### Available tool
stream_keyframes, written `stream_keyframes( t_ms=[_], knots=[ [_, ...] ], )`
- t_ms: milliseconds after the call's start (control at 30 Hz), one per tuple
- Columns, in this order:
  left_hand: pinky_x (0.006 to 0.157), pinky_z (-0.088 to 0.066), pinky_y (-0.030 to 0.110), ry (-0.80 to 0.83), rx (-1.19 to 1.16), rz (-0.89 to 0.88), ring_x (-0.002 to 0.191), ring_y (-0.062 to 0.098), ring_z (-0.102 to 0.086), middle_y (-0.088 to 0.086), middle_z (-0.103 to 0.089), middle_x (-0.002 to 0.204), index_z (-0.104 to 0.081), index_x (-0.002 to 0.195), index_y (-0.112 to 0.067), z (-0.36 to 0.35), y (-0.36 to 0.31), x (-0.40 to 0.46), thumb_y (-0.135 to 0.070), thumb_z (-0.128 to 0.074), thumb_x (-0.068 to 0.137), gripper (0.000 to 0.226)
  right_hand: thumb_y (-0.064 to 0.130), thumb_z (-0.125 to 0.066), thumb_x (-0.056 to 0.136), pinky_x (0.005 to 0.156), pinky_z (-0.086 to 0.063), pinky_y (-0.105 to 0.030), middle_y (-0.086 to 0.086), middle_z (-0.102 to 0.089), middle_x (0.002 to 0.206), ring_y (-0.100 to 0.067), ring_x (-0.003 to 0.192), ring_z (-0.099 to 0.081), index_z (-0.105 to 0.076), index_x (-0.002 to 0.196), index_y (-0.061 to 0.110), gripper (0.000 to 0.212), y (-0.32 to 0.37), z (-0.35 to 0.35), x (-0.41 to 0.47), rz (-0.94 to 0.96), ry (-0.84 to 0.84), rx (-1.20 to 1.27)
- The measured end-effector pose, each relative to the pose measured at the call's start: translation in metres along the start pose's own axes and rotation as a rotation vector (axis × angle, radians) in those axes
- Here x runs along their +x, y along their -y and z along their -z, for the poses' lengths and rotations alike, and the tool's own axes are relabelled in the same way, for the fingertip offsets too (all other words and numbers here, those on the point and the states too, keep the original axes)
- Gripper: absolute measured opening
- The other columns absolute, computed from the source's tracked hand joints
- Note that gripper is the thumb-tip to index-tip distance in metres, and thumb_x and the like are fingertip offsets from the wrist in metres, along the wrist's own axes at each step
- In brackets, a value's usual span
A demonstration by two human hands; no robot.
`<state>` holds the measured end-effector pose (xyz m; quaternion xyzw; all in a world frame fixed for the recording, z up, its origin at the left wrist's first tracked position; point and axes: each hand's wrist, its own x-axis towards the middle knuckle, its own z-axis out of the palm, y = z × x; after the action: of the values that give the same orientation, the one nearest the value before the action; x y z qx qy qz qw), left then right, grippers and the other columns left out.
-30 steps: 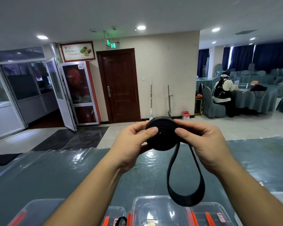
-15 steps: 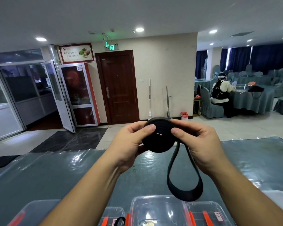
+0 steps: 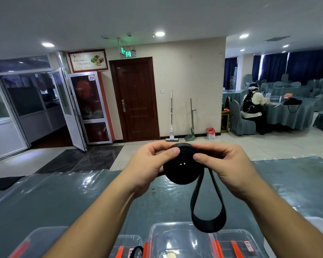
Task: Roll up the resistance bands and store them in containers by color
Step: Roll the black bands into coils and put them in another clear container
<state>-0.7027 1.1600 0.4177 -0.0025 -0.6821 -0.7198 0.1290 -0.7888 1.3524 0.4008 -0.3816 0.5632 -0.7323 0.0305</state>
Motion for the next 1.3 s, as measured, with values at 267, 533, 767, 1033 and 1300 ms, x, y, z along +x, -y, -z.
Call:
stream_keyframes(
  t_ms=[267, 533, 767, 1033, 1300],
  knots=[
    [0.066, -0.057, 0.022, 0.05, 0.028, -0.003, 0.084, 0.012, -0.075, 0.005, -0.079, 0.098, -0.08, 0.109, -0.017, -0.002, -0.006, -0.002, -0.027, -0.075, 0.085, 0.027, 0.015, -0.08, 0.075, 0.083, -0.059, -0.019, -0.004, -0.081, 0.104, -0.017, 0.101, -0.078, -0.084, 0.101, 0.024, 0.028, 0.004, -0.003, -0.002, 0.014, -0.026, 0.032],
    [0.068, -0.057, 0.023, 0.099, 0.116, 0.036, 0.09, 0.018, -0.076, 0.009, -0.079, 0.103, -0.078, 0.116, -0.016, -0.002, -0.003, -0.001, -0.022, -0.074, 0.092, 0.025, 0.016, -0.079, 0.076, 0.088, -0.06, -0.025, -0.007, -0.081, 0.107, -0.022, 0.104, -0.077, -0.082, 0.108, 0.018, 0.032, -0.003, 0.003, -0.003, -0.02, 0.052, -0.002],
    [0.068, -0.059, 0.025, -0.024, -0.089, 0.031, 0.087, 0.015, -0.074, 0.008, -0.079, 0.105, -0.079, 0.114, -0.017, -0.008, 0.006, 0.001, -0.026, -0.073, 0.089, 0.027, 0.019, -0.081, 0.075, 0.085, -0.06, -0.024, -0.006, -0.081, 0.107, -0.022, 0.104, -0.077, -0.083, 0.107, 0.022, 0.032, -0.012, -0.001, -0.001, -0.014, -0.091, 0.106],
    [0.063, -0.056, 0.022, 0.013, 0.069, 0.03, 0.08, 0.012, -0.073, 0.006, -0.079, 0.095, -0.079, 0.111, -0.013, -0.002, 0.001, 0.004, -0.02, -0.072, 0.094, 0.019, 0.013, -0.08, 0.077, 0.088, -0.06, -0.025, -0.008, -0.081, 0.107, -0.022, 0.103, -0.077, -0.082, 0.107, 0.017, 0.03, -0.011, 0.0, 0.001, -0.023, -0.005, 0.058],
    [0.066, -0.058, 0.024, 0.008, 0.029, 0.065, 0.083, 0.013, -0.073, 0.005, -0.079, 0.098, -0.079, 0.111, -0.017, -0.006, 0.005, 0.005, -0.032, -0.074, 0.089, 0.027, 0.012, -0.079, 0.075, 0.087, -0.061, -0.028, -0.011, -0.08, 0.107, -0.026, 0.103, -0.077, -0.082, 0.107, 0.015, 0.033, -0.015, 0.006, 0.002, -0.059, 0.009, 0.114]
  ],
)
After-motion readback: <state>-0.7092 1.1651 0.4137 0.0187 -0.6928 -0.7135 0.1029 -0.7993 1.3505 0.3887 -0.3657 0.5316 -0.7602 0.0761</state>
